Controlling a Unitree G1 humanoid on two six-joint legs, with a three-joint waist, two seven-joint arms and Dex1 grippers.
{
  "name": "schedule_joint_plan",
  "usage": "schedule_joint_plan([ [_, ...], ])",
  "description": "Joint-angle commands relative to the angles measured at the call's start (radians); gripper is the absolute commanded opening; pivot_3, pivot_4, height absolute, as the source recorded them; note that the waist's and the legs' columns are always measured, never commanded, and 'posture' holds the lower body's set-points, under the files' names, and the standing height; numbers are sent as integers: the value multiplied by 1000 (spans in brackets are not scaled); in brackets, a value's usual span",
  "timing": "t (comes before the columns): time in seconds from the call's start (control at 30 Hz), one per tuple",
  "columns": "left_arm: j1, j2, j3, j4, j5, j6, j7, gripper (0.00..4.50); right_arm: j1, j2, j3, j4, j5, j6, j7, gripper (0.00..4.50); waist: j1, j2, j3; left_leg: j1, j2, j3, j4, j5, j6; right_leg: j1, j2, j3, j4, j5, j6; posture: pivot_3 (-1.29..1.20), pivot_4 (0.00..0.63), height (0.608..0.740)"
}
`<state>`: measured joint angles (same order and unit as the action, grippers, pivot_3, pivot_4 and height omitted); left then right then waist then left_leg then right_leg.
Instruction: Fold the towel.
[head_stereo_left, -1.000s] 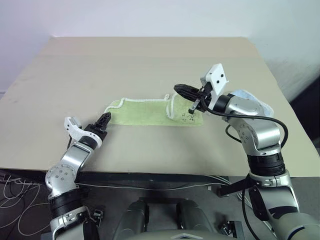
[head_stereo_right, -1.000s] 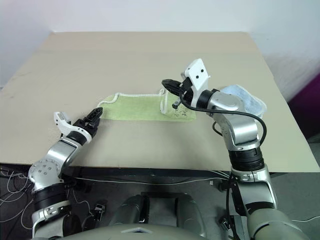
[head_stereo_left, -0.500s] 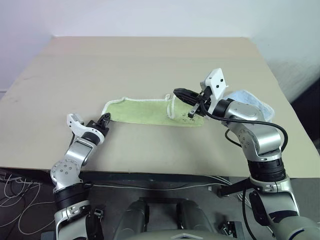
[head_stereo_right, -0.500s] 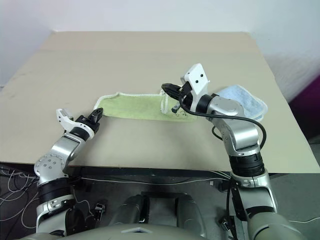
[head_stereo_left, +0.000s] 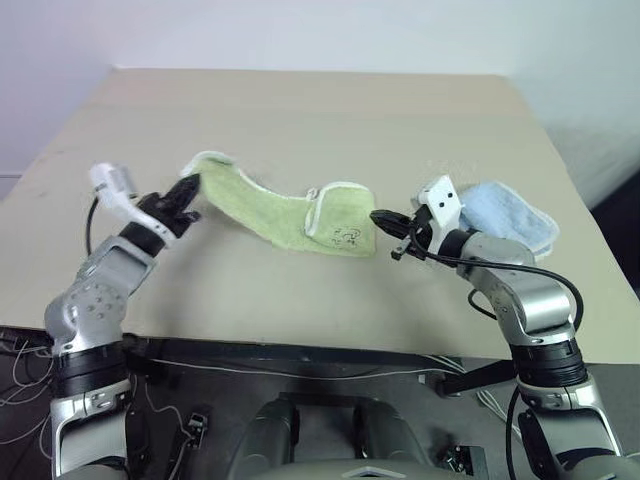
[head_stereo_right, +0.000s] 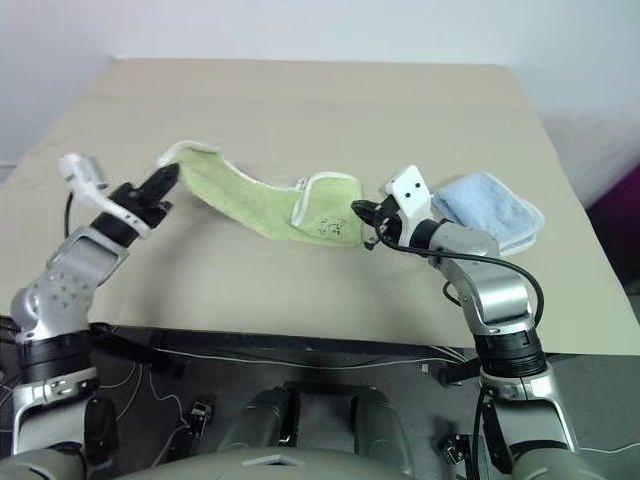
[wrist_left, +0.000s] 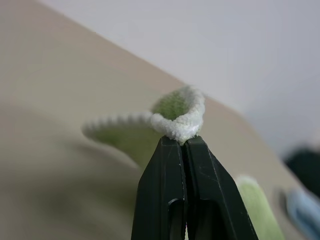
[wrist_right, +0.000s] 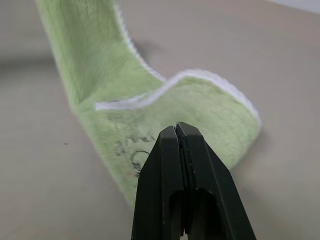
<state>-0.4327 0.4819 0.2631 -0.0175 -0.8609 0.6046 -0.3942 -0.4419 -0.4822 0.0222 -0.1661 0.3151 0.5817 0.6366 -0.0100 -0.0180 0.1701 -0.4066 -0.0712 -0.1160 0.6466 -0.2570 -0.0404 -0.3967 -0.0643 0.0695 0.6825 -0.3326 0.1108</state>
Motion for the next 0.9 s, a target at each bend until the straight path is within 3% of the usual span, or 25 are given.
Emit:
schedule_joint_plan([
  [0.03, -61, 12, -206, -32, 186, -56, -105, 7, -2, -2, -37, -7, -5, -26, -23, 0, -1, 0, 0, 0, 0, 0, 0, 0, 0, 0, 0, 0, 0, 0, 0, 0, 150, 740],
  [0.2, -172, -62, -477, 35, 442, -148, -173, 7, 8, 0, -55, 0, -10, -35, -57, 0, -5, 0, 0, 0, 0, 0, -1, 0, 0, -1, 0, 1, -1, 0, 0, 0, 150, 740],
  [0.37, -253, -161, -601, 136, 596, -195, -189, 7, 26, -2, -78, -12, -11, -37, -81, 0, -6, 0, 0, -1, 0, 0, -1, 0, 0, -1, 0, 0, -1, 0, 0, 0, 150, 740],
  [0.6, -298, -260, -624, 219, 671, -242, -229, 7, 48, 1, -79, -38, -10, -28, -98, 0, -3, 0, 1, -1, 0, 0, -1, 0, 0, -2, 1, 0, 0, 0, 0, 0, 150, 740],
  [0.83, -253, -274, -662, 203, 718, -232, -295, 7, 28, 1, -81, -43, -5, -6, -112, 0, -6, 0, 1, -1, 0, 0, 0, 0, 0, -1, 1, 0, 0, 0, 0, 0, 150, 740],
  [0.9, -248, -273, -652, 205, 726, -222, -294, 451, 25, 2, -79, -46, -6, -3, -115, 0, -4, 0, 1, -1, 0, 0, 0, 0, 1, -1, 1, 0, 0, 0, 0, 0, 150, 740],
])
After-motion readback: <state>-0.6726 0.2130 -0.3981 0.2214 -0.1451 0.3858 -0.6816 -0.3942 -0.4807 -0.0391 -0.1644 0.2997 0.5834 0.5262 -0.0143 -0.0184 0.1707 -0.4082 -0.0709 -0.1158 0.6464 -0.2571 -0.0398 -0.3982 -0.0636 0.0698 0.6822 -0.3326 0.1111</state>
